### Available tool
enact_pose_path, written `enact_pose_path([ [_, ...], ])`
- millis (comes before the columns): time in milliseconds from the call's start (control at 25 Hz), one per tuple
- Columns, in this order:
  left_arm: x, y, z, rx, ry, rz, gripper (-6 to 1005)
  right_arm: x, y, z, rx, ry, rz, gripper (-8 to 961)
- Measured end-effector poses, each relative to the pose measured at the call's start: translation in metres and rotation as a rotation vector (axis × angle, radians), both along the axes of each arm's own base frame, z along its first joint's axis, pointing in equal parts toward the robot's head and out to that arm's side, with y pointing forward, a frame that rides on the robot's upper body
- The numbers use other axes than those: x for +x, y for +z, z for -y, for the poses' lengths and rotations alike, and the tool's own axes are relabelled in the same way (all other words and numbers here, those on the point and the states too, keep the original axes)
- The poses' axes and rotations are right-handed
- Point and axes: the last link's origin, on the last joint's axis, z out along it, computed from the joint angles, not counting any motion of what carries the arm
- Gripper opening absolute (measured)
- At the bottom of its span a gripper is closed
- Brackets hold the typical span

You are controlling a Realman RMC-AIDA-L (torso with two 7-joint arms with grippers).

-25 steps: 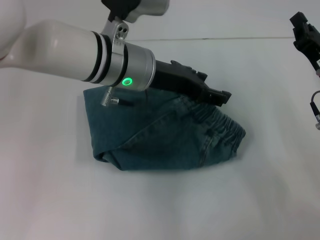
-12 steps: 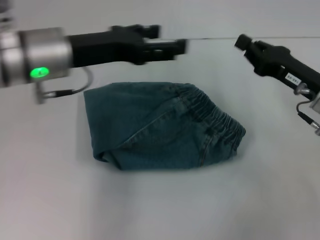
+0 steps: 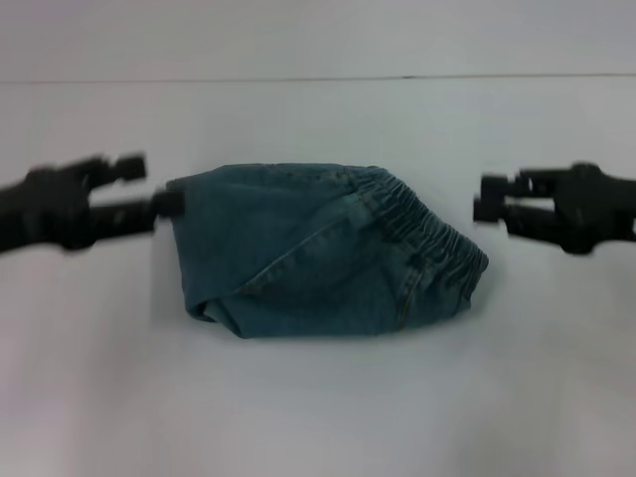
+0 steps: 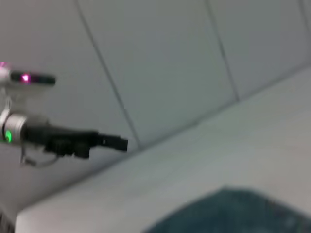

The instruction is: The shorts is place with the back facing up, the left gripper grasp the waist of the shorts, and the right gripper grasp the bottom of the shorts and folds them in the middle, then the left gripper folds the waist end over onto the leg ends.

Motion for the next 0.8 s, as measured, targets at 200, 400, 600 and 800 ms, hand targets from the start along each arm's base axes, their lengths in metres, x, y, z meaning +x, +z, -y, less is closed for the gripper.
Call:
enact_pose_path([
  [200, -0.025, -0.006, 0.02, -0.079, 0.066, -0.089, 936, 0.013, 0.007, 0.011, -0.079, -0.019, 0.152, 342],
  [400, -0.032, -0.013, 0.025, -0.101, 0.093, -0.116, 936, 0.019, 0.009, 0.013, -0.098, -0.048, 0.192, 544],
  [600, -0.032, -0.015, 0.024, -0.108, 0.092, -0.112, 936, 0.02, 0.009, 0.013, -0.093, -0.054, 0.197, 779],
  [800, -0.031, -0.016, 0.024, -0.111, 0.086, -0.114, 936, 0.02, 0.009, 0.012, -0.095, -0.053, 0.196, 907],
])
